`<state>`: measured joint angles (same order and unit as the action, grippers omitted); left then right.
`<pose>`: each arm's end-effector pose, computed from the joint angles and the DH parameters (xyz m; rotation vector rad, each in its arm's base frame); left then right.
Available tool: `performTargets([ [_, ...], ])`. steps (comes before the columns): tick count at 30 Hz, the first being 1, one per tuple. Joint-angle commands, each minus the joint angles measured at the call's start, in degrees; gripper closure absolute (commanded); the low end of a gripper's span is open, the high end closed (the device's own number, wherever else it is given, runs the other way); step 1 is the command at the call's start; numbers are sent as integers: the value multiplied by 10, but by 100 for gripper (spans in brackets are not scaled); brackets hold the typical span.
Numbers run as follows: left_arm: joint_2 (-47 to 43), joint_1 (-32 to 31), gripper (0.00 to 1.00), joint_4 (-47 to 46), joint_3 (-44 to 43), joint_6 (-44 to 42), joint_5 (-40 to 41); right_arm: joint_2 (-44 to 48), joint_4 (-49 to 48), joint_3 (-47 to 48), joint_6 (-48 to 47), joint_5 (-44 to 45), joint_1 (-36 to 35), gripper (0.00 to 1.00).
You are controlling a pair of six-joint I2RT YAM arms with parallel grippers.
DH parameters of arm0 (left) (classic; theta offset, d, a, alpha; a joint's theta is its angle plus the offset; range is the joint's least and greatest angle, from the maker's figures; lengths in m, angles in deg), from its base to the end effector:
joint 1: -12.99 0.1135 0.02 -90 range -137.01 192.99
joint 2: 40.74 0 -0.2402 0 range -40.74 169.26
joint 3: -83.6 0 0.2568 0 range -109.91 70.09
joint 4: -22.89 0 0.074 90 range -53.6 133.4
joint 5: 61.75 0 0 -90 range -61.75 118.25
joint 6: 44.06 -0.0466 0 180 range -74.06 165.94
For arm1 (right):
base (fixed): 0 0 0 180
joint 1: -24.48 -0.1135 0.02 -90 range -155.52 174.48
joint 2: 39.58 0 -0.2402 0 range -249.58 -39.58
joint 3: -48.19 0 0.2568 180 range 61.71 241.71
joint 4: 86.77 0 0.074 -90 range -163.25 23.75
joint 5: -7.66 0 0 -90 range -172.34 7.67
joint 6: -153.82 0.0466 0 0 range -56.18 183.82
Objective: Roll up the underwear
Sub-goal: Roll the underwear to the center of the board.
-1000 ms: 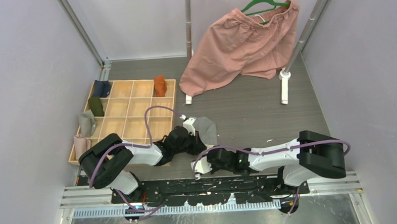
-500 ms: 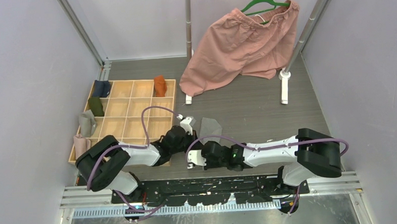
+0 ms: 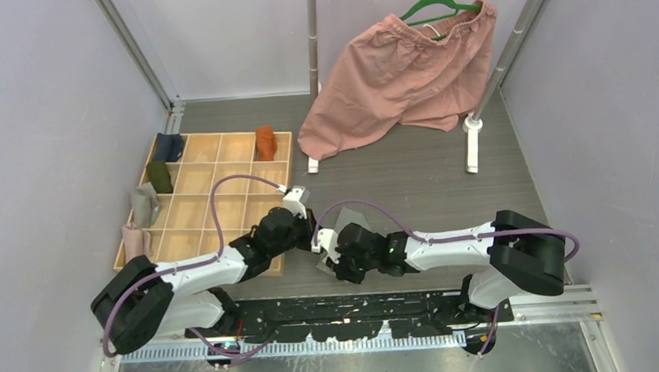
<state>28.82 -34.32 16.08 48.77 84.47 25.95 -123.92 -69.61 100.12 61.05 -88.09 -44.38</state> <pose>0.1706 -0.1877 0.1358 0.1951 2.1937 -0.9349 0.1007 0.2733 0.1233 -1.5208 2.0274 0.6155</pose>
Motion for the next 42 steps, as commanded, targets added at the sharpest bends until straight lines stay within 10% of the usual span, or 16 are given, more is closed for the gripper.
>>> performTargets([
  [1, -59, 3, 99, 49, 8, -14, 36, 14, -98, -40, 111, -95, 34, 99],
  [26, -87, 0, 99, -20, 23, -45, -111, -50, -610, -207, 518, -301, 223, 99],
  [42, -11, -2, 99, -56, -5, -52, -98, -88, -595, -211, 568, -321, 295, 99],
])
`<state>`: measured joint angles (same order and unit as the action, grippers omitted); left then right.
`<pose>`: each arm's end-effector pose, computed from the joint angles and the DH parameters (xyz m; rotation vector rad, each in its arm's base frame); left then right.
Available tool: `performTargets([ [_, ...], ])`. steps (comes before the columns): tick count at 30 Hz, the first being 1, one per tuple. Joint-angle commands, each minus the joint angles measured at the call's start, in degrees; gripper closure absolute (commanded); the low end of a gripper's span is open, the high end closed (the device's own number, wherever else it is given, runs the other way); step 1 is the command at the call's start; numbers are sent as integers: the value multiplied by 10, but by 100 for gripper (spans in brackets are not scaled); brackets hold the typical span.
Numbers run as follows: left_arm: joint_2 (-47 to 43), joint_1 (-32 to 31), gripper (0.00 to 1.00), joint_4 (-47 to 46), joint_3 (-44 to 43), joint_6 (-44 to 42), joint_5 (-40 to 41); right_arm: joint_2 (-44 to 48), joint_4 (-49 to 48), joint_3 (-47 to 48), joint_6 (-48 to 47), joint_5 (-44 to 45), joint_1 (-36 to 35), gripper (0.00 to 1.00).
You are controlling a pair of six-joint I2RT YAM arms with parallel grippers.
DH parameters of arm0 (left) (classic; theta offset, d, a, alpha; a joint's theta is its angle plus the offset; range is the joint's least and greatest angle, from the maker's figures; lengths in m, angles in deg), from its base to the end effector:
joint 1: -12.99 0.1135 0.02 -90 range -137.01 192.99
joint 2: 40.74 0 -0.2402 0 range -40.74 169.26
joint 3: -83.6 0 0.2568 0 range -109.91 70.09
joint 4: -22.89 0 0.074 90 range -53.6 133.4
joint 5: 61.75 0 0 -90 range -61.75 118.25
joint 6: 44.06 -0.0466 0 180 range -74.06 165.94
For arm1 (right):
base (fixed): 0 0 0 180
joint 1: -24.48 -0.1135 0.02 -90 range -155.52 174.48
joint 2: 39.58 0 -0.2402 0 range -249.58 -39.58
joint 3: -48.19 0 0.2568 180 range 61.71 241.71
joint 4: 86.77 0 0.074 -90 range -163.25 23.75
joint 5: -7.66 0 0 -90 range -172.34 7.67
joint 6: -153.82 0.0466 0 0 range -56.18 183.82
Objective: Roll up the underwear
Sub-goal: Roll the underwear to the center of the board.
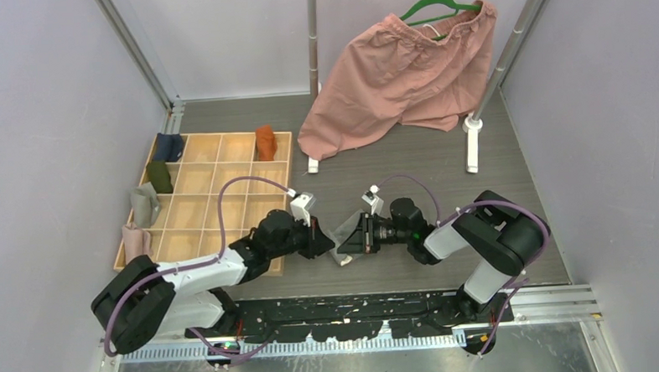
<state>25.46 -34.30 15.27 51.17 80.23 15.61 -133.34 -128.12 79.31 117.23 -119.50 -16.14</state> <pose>0.1579 -0.1860 0.1379 0.3997 2.1677 -1.0795 0.1770 0.1889 0.0848 -0.2597 2.2636 1.6194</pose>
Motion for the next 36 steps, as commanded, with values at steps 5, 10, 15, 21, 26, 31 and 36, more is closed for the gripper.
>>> performTargets([
  [5, 72, -3, 99, -70, -54, -12, 13, 8, 12, -3, 1, -6, 24, 98],
  [10, 123, -3, 99, -91, -70, -15, 8, 8, 29, -5, -6, -2, 37, 96],
  [15, 154, -3, 99, -107, -72, -16, 6, 10, 42, -8, -11, -1, 51, 91],
  [21, 166, -3, 99, -109, -70, -15, 11, 17, 78, -3, -27, 3, 60, 88],
  [26, 188, -3, 99, -115, -74, -17, 11, 44, 154, 7, -59, 18, 62, 84],
  [31, 215, -3, 99, -124, -76, -18, 11, 100, 289, 35, -126, 56, 61, 79],
  [36, 243, -3, 99, -124, -81, -15, 15, 169, 443, 79, -197, 104, 61, 72],
])
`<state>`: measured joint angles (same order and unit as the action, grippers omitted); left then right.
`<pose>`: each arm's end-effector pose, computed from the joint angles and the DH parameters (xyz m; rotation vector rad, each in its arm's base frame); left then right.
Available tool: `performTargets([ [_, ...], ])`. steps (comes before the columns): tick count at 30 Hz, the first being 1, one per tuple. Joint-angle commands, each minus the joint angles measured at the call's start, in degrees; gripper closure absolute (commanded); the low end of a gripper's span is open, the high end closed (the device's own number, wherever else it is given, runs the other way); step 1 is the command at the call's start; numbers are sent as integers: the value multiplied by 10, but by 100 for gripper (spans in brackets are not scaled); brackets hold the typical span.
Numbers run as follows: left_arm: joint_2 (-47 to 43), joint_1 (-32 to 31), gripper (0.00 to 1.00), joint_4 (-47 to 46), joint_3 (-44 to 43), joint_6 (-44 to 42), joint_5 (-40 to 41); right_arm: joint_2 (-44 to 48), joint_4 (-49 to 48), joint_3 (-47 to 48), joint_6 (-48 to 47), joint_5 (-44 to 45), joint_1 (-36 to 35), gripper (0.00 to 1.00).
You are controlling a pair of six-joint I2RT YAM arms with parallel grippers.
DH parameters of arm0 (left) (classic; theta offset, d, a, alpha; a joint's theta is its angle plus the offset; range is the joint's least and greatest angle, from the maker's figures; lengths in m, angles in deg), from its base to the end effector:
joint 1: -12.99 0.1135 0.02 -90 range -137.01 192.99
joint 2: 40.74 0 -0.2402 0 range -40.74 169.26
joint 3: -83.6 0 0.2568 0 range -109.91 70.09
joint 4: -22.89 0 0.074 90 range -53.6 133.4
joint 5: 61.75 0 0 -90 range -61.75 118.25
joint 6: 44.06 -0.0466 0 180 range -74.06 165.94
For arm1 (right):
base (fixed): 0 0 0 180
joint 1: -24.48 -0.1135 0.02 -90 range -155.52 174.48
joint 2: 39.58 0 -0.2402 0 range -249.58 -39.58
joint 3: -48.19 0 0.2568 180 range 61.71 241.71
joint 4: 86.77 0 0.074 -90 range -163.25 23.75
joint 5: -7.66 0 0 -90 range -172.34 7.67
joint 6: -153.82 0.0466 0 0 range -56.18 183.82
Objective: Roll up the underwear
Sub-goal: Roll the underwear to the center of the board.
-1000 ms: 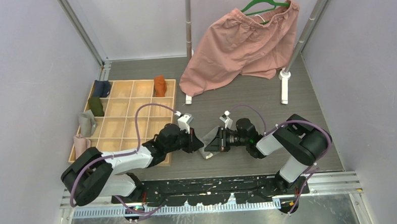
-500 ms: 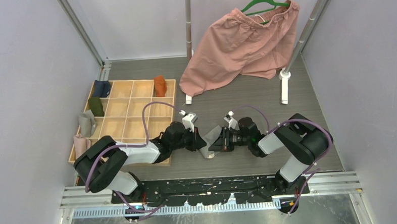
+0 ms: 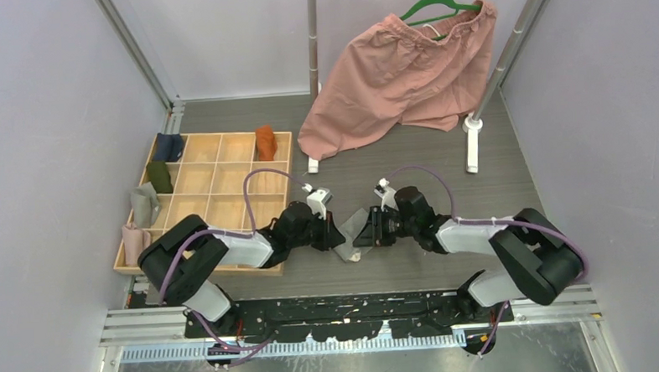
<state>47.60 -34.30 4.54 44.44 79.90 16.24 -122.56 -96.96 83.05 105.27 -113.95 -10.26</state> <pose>0.1852 -0.2150 0.0980 0.4000 2.2493 -1.0251 0.1930 0.1635 0.0908 -0.1941 2.4568 1.2796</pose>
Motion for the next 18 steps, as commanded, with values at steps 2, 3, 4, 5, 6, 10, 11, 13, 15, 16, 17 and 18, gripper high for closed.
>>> performTargets([
  [2, 32, -3, 99, -16, -16, -8, 7, 88, 185, 59, -99, 68, 2, 69],
  [3, 35, -3, 99, -15, -15, -6, 7, 97, 209, 67, -109, 77, 3, 67],
  [4, 37, -3, 99, -15, -15, -4, 7, 106, 237, 76, -117, 86, 2, 66],
  [5, 38, -3, 99, -15, -14, -3, 7, 116, 264, 83, -122, 98, 2, 65],
  [6, 39, -3, 99, -13, -13, -1, 7, 127, 284, 89, -125, 111, 2, 64],
  [10, 35, -3, 99, 0, -11, 5, 10, 188, 345, 99, -106, 153, -1, 55],
  [11, 35, -3, 99, 0, -10, 6, 9, 204, 353, 97, -98, 164, -5, 51],
  [13, 35, -3, 99, 0, -8, 7, 10, 237, 367, 91, -77, 203, -32, 46],
  [15, 36, -4, 99, 0, -7, 8, 10, 262, 371, 81, -50, 254, -77, 45],
  [16, 37, -4, 99, 0, -7, 10, 10, 271, 374, 80, -26, 291, -104, 45],
  [17, 36, -4, 99, 0, -7, 11, 9, 280, 375, 77, -4, 320, -128, 45],
  [18, 36, -4, 99, 0, -6, 14, 9, 285, 372, 74, 21, 350, -153, 46],
])
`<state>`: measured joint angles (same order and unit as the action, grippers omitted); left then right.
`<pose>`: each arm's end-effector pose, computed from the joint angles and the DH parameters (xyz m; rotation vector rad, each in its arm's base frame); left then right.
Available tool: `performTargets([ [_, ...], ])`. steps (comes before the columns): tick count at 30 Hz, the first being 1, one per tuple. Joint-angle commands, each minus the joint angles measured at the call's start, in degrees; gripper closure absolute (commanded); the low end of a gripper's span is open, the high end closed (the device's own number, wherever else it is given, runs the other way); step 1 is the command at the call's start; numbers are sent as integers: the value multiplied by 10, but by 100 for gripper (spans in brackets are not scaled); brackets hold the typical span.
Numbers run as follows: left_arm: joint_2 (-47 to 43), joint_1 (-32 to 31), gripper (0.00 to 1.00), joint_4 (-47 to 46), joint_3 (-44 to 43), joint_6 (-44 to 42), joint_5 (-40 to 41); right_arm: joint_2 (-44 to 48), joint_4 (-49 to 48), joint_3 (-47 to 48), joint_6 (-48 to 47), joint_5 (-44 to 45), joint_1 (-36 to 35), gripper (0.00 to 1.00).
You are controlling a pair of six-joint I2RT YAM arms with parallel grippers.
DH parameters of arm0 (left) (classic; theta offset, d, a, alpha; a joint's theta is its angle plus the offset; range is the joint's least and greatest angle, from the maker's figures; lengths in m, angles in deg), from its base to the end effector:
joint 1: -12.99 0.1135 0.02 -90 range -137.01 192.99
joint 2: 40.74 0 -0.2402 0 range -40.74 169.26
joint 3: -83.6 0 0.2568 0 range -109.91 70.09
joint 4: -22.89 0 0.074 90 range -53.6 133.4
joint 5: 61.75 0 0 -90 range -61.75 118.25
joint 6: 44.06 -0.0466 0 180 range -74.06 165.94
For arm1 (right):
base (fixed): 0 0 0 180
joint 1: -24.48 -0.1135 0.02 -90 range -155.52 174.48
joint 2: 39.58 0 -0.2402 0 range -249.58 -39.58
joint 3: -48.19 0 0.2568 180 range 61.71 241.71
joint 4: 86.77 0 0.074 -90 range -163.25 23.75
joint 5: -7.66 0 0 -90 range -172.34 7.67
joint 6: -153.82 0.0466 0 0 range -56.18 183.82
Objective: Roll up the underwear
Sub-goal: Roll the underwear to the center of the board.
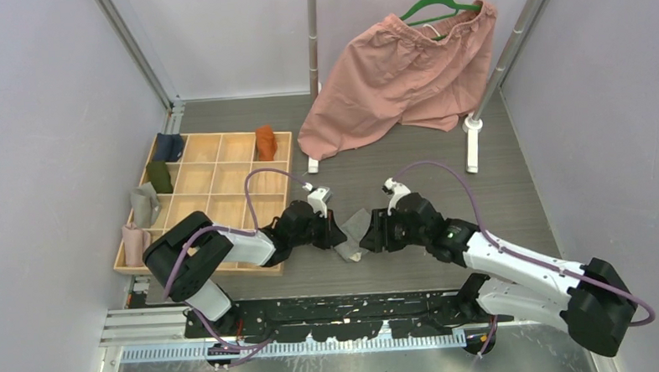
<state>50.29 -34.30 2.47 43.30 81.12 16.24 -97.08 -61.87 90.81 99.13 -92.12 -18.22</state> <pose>0.1896 -0.2197 0.0945 0.3766 2.2486 -1.0407 0.1646 0.1627 0.1734 -0.2527 2.4078 0.8744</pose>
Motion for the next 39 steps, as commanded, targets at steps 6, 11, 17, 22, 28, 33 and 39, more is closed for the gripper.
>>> performTargets([
  [6, 7, -18, 99, 21, 8, 20, 20, -16, -3, 10, 201, 253, -197, 44],
  [11, 2, -33, 99, 21, 15, 33, 38, -85, -5, 34, 231, 285, -221, 44],
  [17, -5, -39, 99, 21, 20, 35, 44, -103, -21, 36, 252, 284, -221, 42],
  [22, -5, -43, 99, 20, 19, 36, 44, -121, -50, 34, 276, 258, -221, 43],
  [28, -2, -45, 99, 20, 18, 36, 45, -132, -57, 34, 290, 243, -221, 45],
  [33, 0, -46, 99, 17, 17, 38, 43, -147, -80, 27, 292, 243, -205, 48],
  [39, -2, -47, 99, 17, 22, 40, 41, -147, -94, 18, 254, 272, -169, 60],
])
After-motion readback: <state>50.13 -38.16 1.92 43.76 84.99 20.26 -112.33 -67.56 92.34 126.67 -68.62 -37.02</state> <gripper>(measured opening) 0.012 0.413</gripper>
